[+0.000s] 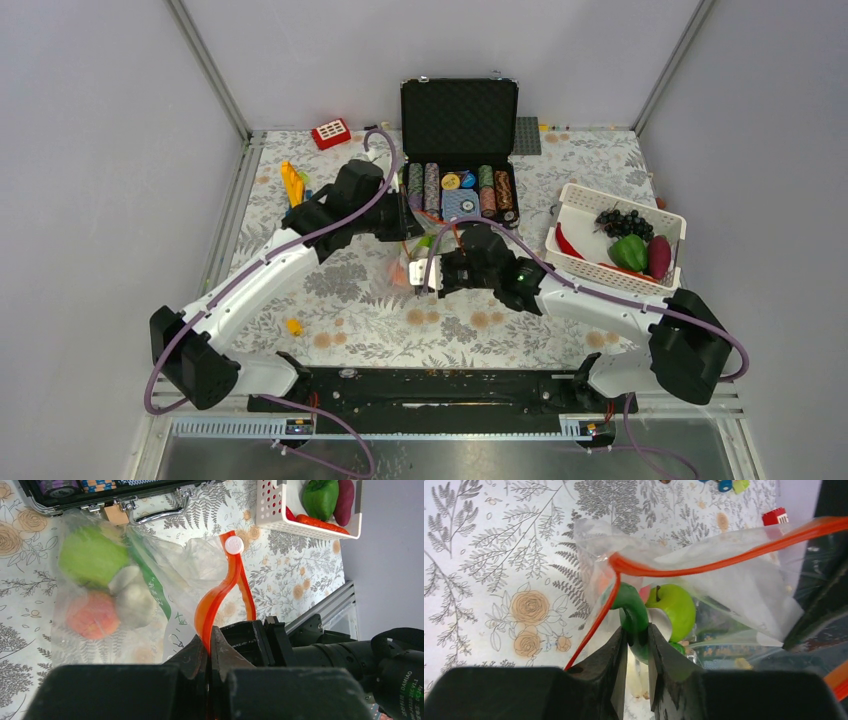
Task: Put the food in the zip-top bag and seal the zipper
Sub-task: Place the fake vegetable in the zipper food storage bag.
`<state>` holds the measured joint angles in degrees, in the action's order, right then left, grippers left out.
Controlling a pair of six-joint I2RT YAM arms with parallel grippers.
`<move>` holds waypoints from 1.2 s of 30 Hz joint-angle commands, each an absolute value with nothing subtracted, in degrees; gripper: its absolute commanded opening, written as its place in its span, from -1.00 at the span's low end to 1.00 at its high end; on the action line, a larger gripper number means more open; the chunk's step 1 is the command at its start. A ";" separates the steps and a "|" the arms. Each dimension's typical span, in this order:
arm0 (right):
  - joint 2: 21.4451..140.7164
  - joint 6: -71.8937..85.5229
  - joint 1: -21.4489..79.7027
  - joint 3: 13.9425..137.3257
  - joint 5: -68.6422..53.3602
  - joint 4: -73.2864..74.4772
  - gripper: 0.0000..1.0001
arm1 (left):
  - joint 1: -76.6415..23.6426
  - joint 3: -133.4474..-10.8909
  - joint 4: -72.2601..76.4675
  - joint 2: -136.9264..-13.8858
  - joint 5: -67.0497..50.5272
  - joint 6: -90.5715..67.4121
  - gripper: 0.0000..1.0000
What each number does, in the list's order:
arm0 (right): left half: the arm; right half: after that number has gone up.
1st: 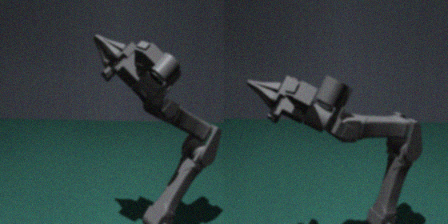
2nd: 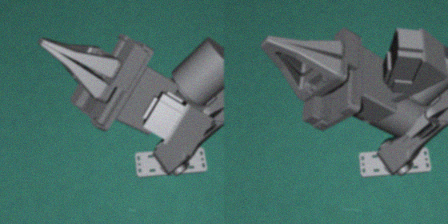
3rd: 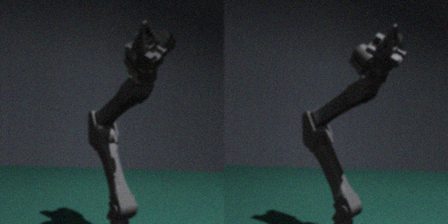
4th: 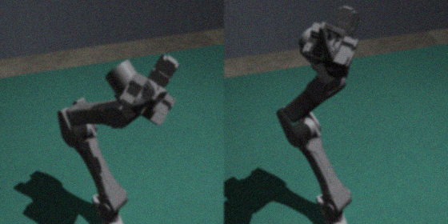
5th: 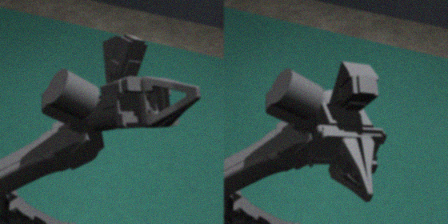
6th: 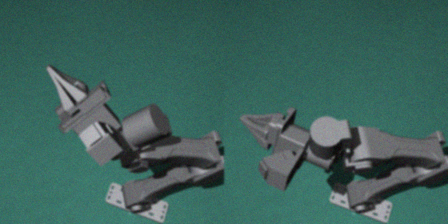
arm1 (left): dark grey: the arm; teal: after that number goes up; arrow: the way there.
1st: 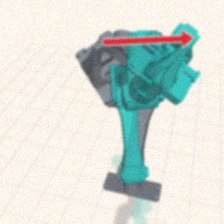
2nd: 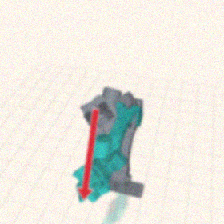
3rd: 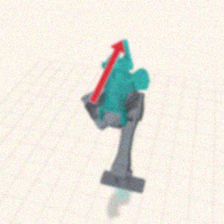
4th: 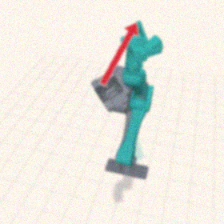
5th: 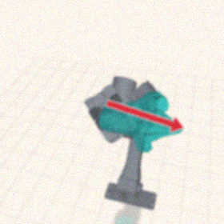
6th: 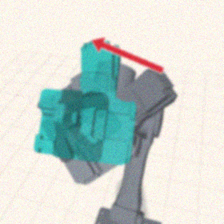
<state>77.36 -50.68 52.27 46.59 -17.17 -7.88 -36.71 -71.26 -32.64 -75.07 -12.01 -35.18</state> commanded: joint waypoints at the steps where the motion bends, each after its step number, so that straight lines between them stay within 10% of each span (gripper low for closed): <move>1: 78.02 -50.62 52.11 46.86 -16.50 6.49 -0.48 | -36.98 -75.91 -29.88 -74.50 -12.49 -33.18 -1.00; 24: 60.90 -42.84 52.21 47.56 -12.86 -2.17 0.97 | -36.96 -67.32 -25.50 -72.00 -17.67 -33.66 -1.00; 36: 46.93 -20.55 52.11 46.03 1.61 -0.64 0.99 | -36.87 -66.73 -21.55 -72.16 -15.00 -33.54 -1.00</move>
<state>50.09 -35.20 52.38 45.08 -11.77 0.21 -36.91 -66.61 -26.57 -73.93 -15.99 -34.00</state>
